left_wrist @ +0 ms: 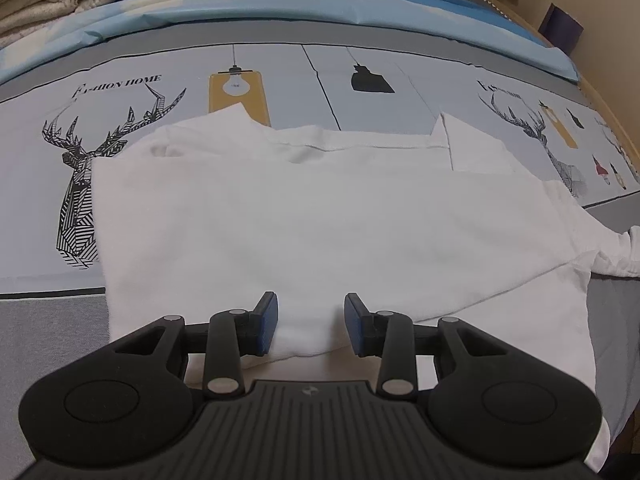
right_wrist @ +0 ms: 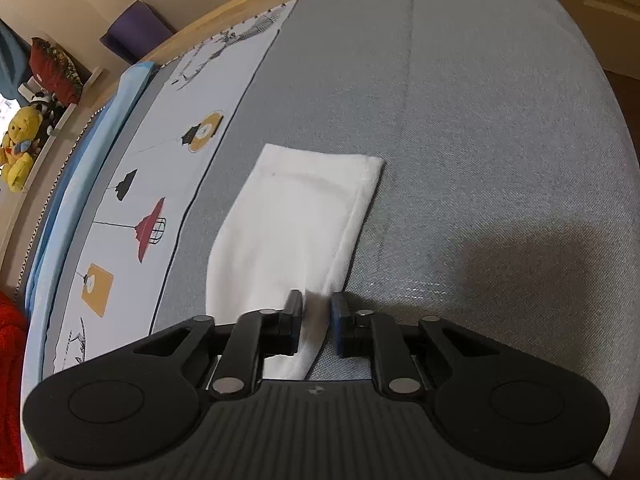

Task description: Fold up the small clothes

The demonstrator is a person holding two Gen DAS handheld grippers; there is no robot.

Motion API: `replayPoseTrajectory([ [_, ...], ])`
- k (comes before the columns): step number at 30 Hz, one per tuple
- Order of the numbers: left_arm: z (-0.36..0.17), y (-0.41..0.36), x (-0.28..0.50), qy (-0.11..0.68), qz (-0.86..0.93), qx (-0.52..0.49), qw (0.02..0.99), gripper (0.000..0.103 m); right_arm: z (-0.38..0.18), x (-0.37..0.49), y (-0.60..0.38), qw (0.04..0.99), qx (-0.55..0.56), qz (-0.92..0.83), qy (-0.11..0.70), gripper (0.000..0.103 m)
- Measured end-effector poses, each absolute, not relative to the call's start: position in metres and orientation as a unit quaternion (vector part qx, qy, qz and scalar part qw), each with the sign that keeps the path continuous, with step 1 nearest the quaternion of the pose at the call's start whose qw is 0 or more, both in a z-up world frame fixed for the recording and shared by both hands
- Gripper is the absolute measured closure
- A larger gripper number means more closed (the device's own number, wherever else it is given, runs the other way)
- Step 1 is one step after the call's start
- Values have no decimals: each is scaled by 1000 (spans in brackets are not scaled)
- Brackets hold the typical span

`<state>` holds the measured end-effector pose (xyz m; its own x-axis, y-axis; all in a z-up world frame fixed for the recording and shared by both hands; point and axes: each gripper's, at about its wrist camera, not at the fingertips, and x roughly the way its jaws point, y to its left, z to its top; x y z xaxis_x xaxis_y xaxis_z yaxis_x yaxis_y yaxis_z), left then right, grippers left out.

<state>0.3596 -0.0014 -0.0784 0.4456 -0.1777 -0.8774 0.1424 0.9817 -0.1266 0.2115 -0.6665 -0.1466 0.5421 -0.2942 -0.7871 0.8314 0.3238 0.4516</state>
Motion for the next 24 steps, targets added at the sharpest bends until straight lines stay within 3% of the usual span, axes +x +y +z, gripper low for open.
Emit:
replayPoseTrajectory([
  [8, -72, 13, 359, 513, -82, -33, 854, 62, -86, 238, -616, 813, 335, -400, 259, 100],
  [15, -65, 35, 358, 505, -54, -56, 860, 62, -27, 276, -517, 888, 250, -317, 220, 100],
  [21, -57, 68, 364, 495, -2, -109, 862, 62, 9, 305, -356, 967, 154, -56, 197, 100],
  [24, -54, 81, 367, 488, 16, -136, 862, 63, 3, 312, -276, 951, 146, 146, 231, 100],
])
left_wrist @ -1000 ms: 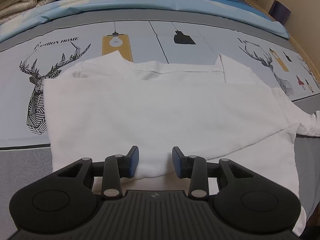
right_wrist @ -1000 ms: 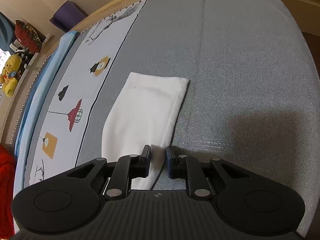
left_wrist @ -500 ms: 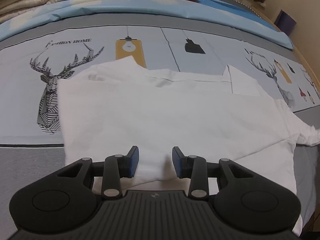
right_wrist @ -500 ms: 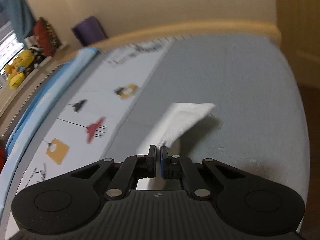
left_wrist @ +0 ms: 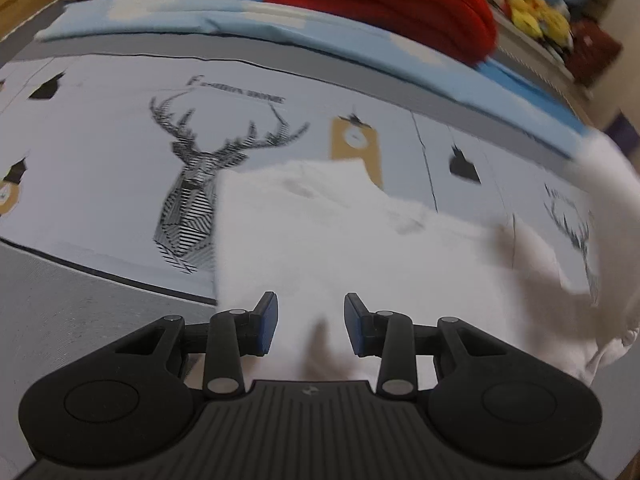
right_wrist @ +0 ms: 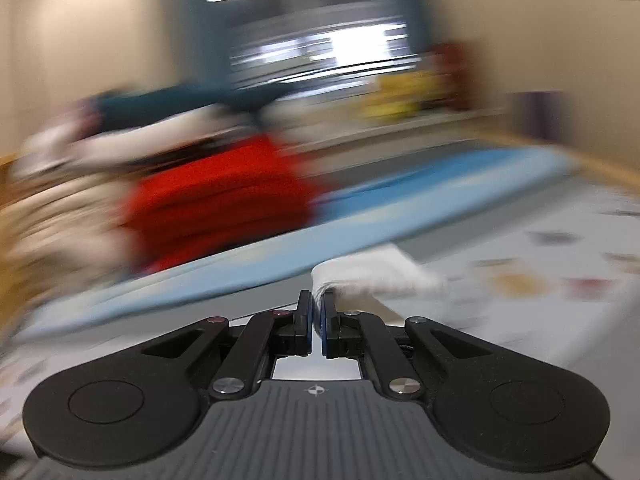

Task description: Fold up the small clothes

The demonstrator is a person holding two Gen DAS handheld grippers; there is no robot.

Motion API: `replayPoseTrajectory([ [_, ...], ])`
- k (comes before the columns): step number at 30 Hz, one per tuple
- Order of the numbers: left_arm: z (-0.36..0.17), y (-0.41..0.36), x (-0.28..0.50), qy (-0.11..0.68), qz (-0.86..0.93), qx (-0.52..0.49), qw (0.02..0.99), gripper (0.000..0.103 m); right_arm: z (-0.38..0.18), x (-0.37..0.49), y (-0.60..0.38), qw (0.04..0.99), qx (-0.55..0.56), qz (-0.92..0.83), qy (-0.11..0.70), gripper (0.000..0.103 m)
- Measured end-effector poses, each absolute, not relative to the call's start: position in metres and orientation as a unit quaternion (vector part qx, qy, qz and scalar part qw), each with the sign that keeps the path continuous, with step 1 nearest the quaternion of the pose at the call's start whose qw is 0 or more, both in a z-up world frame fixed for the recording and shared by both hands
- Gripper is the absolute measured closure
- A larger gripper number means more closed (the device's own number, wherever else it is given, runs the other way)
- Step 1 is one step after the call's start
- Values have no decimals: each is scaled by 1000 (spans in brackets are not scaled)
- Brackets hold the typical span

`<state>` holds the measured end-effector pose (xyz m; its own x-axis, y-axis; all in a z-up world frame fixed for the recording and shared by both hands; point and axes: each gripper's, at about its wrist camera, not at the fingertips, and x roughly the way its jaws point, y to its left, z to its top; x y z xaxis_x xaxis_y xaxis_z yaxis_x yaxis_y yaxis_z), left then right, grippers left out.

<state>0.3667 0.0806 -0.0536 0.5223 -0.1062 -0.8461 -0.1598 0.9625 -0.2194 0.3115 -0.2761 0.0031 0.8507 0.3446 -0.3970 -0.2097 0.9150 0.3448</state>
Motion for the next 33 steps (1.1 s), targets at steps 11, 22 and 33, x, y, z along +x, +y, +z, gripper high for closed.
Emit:
replayPoseTrajectory([
  [11, -65, 110, 372, 503, 20, -230, 833, 65, -62, 340, -221, 852, 115, 189, 474, 84],
  [22, -101, 91, 381, 549, 2, -221, 806, 93, -66, 349, -266, 863, 196, 49, 463, 84],
  [33, -47, 121, 364, 475, 88, -182, 856, 93, -83, 349, -326, 827, 332, -54, 450, 84],
])
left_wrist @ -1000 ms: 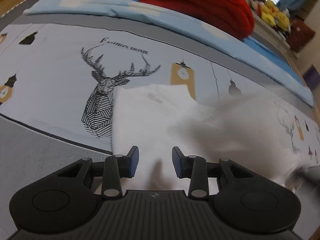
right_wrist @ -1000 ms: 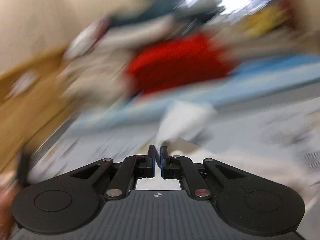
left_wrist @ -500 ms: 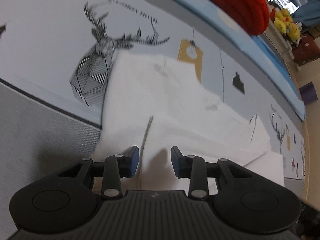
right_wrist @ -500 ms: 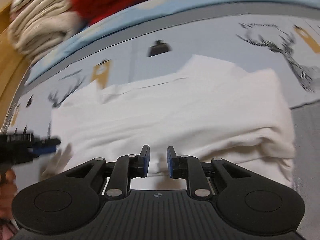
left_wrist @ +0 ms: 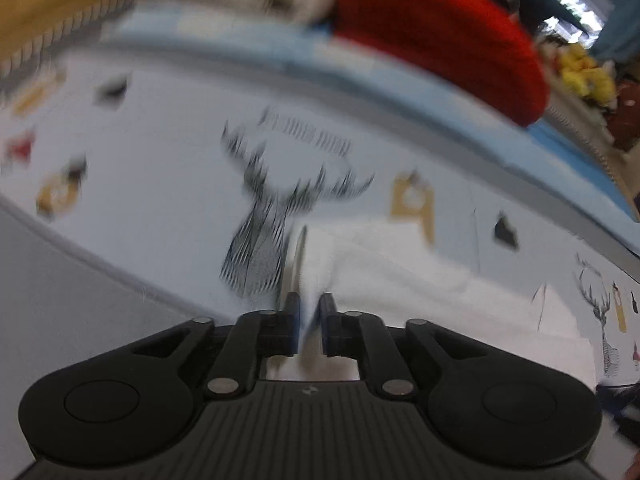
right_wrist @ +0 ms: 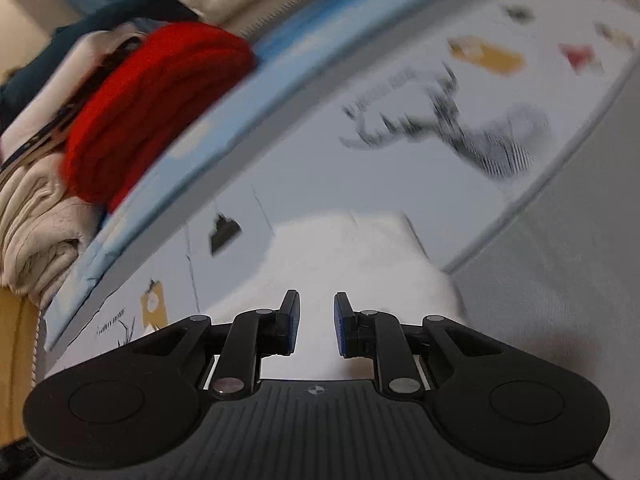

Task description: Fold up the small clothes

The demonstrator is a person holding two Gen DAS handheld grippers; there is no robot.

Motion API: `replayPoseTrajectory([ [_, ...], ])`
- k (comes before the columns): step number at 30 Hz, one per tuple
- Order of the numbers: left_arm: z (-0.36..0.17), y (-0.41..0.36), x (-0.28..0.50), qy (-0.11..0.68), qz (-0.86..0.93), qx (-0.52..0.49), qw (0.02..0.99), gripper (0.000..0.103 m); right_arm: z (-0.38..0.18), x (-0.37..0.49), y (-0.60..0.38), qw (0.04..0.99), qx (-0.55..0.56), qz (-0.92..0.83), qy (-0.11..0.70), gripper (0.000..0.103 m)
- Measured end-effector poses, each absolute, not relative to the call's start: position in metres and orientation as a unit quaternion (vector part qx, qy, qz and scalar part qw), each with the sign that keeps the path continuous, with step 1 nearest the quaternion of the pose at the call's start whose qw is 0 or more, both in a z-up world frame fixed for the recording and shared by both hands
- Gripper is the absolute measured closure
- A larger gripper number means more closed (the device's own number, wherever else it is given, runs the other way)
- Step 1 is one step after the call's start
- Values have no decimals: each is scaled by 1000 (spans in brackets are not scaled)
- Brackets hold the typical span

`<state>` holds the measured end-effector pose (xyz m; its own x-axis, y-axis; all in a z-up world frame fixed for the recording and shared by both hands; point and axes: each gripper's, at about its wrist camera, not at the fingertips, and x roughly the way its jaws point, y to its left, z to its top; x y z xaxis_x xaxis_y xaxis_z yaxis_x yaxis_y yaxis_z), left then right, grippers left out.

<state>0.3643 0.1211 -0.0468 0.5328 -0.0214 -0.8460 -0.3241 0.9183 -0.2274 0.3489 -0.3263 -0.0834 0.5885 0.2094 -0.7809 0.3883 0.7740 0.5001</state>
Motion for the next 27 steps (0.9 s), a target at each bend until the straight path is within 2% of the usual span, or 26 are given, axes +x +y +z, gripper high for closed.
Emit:
replayPoseTrajectory([
  [3, -51, 126, 364, 477, 100, -186, 853, 90, -111, 344, -335, 789, 334, -118, 503, 84],
  [6, -49, 133, 366, 474, 99, -193, 854, 74, -116, 341, -341, 780, 343, -144, 503, 87],
  [15, -80, 148, 366, 531, 98, -269, 798, 70, -85, 343, -358, 825, 348, -165, 413, 82],
  [17, -85, 148, 365, 536, 96, -268, 795, 78, -84, 346, -368, 826, 355, -173, 401, 80],
  [18, -85, 148, 365, 534, 92, -265, 798, 103, -85, 348, -372, 825, 359, -175, 399, 80],
  [24, -49, 157, 342, 486, 142, -252, 825, 103, -85, 362, -383, 828, 366, -131, 404, 80],
  [27, -49, 159, 341, 489, 143, -247, 824, 103, -88, 377, -382, 834, 356, -94, 411, 80],
])
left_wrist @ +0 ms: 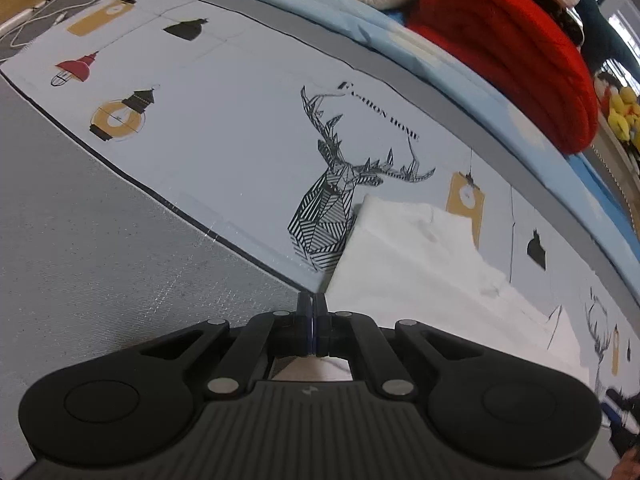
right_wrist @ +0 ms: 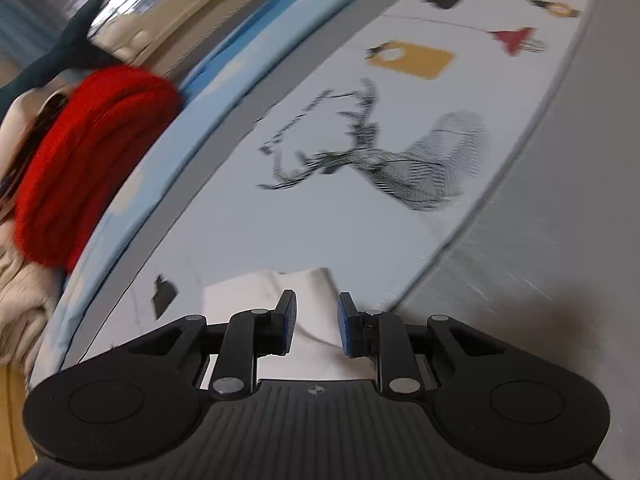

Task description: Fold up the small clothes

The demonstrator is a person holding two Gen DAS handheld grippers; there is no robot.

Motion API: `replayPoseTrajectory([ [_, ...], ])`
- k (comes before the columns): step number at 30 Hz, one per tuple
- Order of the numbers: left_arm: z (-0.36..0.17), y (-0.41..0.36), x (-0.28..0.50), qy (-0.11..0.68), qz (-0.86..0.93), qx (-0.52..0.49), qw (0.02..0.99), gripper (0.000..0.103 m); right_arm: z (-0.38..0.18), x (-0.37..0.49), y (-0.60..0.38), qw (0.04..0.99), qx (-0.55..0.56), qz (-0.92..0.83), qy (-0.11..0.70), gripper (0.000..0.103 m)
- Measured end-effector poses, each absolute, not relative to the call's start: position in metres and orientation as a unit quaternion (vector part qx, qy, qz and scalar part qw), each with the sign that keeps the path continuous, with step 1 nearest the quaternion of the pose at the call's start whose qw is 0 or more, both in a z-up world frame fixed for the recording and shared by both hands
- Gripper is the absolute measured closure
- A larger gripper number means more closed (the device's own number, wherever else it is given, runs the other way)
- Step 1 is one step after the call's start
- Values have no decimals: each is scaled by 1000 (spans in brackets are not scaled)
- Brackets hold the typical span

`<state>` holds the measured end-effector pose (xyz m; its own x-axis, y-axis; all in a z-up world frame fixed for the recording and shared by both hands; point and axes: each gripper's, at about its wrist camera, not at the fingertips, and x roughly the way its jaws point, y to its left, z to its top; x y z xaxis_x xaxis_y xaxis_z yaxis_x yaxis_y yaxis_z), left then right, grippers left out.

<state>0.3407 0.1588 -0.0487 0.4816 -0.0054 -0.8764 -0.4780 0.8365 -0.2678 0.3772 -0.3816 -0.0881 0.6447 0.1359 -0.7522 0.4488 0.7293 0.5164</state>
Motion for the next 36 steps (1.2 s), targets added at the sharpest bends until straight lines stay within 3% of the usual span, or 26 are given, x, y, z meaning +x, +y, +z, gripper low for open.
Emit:
replayPoseTrajectory([
  [12, -54, 133, 371, 477, 78, -193, 854, 102, -119, 422, -359, 829, 318, -49, 457, 79],
  [21, -56, 128, 380, 478, 59, -178, 858, 102, -132, 433, -325, 843, 220, -39, 489, 74],
  [22, -56, 128, 381, 478, 58, -177, 858, 102, -132, 433, -324, 845, 212, -37, 490, 75],
  [24, -57, 127, 381, 479, 58, -176, 858, 102, -127, 432, -324, 851, 202, -38, 484, 96],
  [25, -56, 126, 381, 479, 58, -175, 858, 102, -122, 430, -326, 855, 205, -43, 474, 100],
  [31, -59, 128, 382, 486, 54, -173, 855, 102, -69, 410, -339, 914, 176, -81, 358, 101],
  [36, -65, 137, 384, 498, 52, -189, 845, 98, -82, 410, -367, 894, 188, -154, 377, 96],
])
